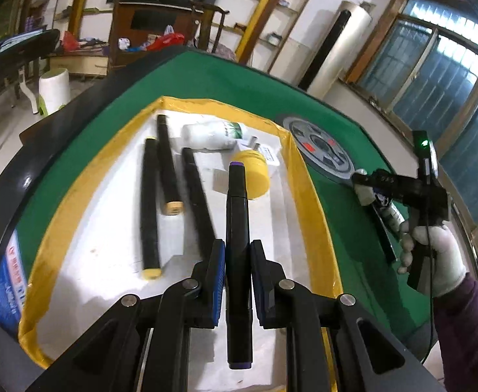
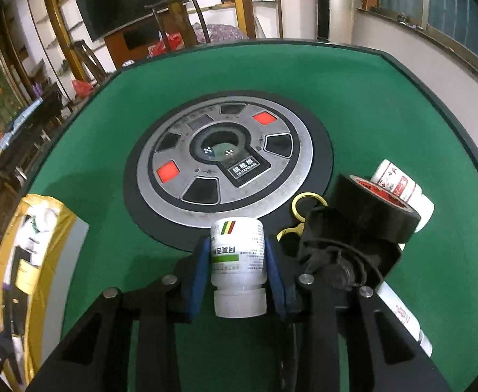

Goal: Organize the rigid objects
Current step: 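Carry the marker to the tray while the right gripper grasps a white pill bottle, then open both grippers to drop the marker and white bottle into the tray, then move the left gripper to the pile and grasp another black marker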

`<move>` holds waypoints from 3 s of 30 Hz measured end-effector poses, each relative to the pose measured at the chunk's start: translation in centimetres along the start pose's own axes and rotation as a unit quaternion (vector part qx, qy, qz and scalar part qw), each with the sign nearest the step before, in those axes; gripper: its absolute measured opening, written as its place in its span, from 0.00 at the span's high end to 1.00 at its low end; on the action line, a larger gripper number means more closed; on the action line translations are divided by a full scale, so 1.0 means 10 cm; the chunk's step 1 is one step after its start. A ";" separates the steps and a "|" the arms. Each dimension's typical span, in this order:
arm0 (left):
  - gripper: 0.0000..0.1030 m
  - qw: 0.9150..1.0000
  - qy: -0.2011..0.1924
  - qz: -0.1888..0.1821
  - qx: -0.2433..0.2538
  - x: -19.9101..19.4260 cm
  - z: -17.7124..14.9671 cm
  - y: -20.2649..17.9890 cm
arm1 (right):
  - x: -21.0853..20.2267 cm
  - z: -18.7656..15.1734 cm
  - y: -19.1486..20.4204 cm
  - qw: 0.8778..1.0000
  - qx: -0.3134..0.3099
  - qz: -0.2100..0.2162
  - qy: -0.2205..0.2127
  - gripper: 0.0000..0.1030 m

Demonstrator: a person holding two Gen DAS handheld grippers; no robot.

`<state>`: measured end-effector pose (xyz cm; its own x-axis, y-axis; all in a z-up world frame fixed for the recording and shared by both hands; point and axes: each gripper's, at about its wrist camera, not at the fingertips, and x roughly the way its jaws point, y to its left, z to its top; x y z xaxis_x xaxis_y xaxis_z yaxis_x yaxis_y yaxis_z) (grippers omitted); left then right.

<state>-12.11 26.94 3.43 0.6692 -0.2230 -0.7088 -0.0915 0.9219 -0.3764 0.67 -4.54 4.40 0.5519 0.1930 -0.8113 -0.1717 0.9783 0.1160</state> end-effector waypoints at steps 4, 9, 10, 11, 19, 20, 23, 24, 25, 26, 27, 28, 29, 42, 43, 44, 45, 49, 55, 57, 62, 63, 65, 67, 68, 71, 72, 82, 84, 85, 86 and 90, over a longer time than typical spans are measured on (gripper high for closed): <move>0.85 1.000 0.025 0.015 0.004 0.17 0.09 -0.08 | -0.18 -0.02 0.00 0.999 0.005 0.031 -0.013 0.68; 0.84 0.998 0.045 0.043 -0.014 0.32 0.14 -0.05 | -0.43 -0.10 0.16 0.996 0.000 0.083 -0.020 0.68; 0.83 0.997 0.053 0.046 -0.021 0.36 0.15 -0.01 | -0.48 -0.12 0.21 0.995 -0.003 0.097 -0.018 0.68; 0.83 0.997 0.054 0.042 -0.025 0.36 0.15 0.00 | -0.50 -0.13 0.24 0.994 -0.004 0.105 -0.017 0.68; 0.63 0.998 0.016 0.011 -0.056 -0.04 0.04 0.11 | -0.70 -0.30 0.86 0.978 -0.032 0.205 0.015 0.68; 0.58 0.998 0.006 0.011 -0.060 -0.10 0.03 0.14 | -0.70 -0.32 0.94 0.976 -0.037 0.212 0.020 0.68; 0.50 0.996 -0.024 0.018 -0.082 -0.33 -0.02 0.28 | -0.74 -0.42 1.22 0.969 -0.062 0.236 0.035 0.68; 0.50 0.995 -0.031 0.020 -0.090 -0.38 -0.03 0.35 | -0.75 -0.46 1.33 0.967 -0.071 0.243 0.041 0.68; 0.50 0.994 -0.035 0.020 -0.098 -0.42 -0.04 0.39 | -0.74 -0.49 1.42 0.965 -0.079 0.247 0.046 0.68; 0.50 0.994 -0.037 0.021 -0.103 -0.45 -0.05 0.43 | -0.73 -0.52 1.49 0.963 -0.087 0.250 0.051 0.68; 0.50 0.993 -0.038 0.022 -0.108 -0.47 -0.06 0.47 | -0.71 -0.54 1.55 0.962 -0.093 0.249 0.055 0.68; 0.50 0.993 -0.038 0.021 -0.113 -0.48 -0.08 0.51 | -0.68 -0.57 1.63 0.963 -0.102 0.245 0.058 0.68; 0.50 0.992 -0.037 0.020 -0.117 -0.47 -0.07 0.55 | -0.67 -0.60 1.69 0.963 -0.108 0.239 0.059 0.68; 0.50 0.991 -0.050 -0.019 -0.125 -0.59 -0.09 0.67 | -0.35 -0.73 2.11 0.975 -0.164 0.140 0.051 0.68; 0.50 0.991 -0.051 -0.021 -0.125 -0.60 -0.09 0.67 | -0.35 -0.74 2.12 0.976 -0.164 0.134 0.050 0.68; 0.50 0.990 -0.052 -0.022 -0.125 -0.61 -0.09 0.67 | -0.34 -0.74 2.12 0.976 -0.164 0.132 0.049 0.68; 0.50 0.990 -0.052 -0.023 -0.127 -0.61 -0.09 0.67 | -0.34 -0.74 2.13 0.977 -0.164 0.130 0.048 0.68; 0.50 0.990 -0.048 -0.025 -0.131 -0.60 -0.09 0.67 | -0.34 -0.73 2.12 0.977 -0.158 0.135 0.045 0.66; 0.50 0.990 -0.043 -0.021 -0.134 -0.62 -0.09 0.61 | -0.52 -0.71 1.97 0.977 -0.143 0.155 0.008 0.60; 0.50 0.990 -0.043 -0.020 -0.131 -0.63 -0.09 0.57 | -0.62 -0.72 1.89 0.978 -0.145 0.151 -0.013 0.55; 0.44 0.991 -0.040 -0.018 -0.126 -0.62 -0.11 0.43 | -0.72 -0.77 1.71 0.979 -0.148 0.140 -0.027 0.54; 0.44 0.991 -0.039 -0.016 -0.125 -0.62 -0.11 0.40 | -0.73 -0.78 1.67 0.979 -0.146 0.140 -0.026 0.54; 0.44 0.992 -0.039 -0.014 -0.122 -0.63 -0.12 0.34 | -0.74 -0.81 1.59 0.979 -0.143 0.141 -0.025 0.54; 0.44 0.992 -0.041 -0.011 -0.122 -0.66 -0.12 0.32 | -0.77 -0.83 1.53 0.980 -0.139 0.141 -0.028 0.54; 0.44 0.991 -0.043 -0.010 -0.124 -0.67 -0.12 0.32 | -0.77 -0.83 1.50 0.980 -0.137 0.141 -0.029 0.54; 0.44 0.989 -0.056 -0.004 -0.139 -0.78 -0.12 0.37 | -0.81 -0.85 1.36 0.981 -0.129 0.140 -0.037 0.54; 0.44 0.987 -0.063 0.000 -0.146 -0.83 -0.12 0.39 | -0.83 -0.85 1.32 0.981 -0.127 0.139 -0.039 0.54; 0.44 0.979 -0.107 0.024 -0.172 -1.10 -0.10 0.42 | -1.00 -0.87 0.67 0.986 -0.077 0.133 -0.072 0.54; 0.44 0.979 -0.108 0.027 -0.170 -1.10 -0.09 0.37 | -1.05 -0.86 0.52 0.986 -0.066 0.129 -0.080 0.54; 0.44 0.979 -0.108 0.029 -0.169 -1.10 -0.08 0.35 | -1.07 -0.87 0.45 0.986 -0.061 0.127 -0.085 0.54; 0.44 0.979 -0.108 0.030 -0.169 -1.10 -0.08 0.32 | -1.10 -0.87 0.34 0.987 -0.054 0.122 -0.091 0.54; 0.44 0.980 -0.109 0.038 -0.163 -1.10 -0.08 0.21 | -1.14 -0.88 0.01 0.988 -0.030 0.113 -0.105 0.53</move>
<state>-20.19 31.10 9.95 0.7898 -0.0528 -0.6110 -0.3532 0.7753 -0.5236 -12.85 -7.36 8.60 0.6496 0.4236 -0.6313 -0.3552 0.9033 0.2407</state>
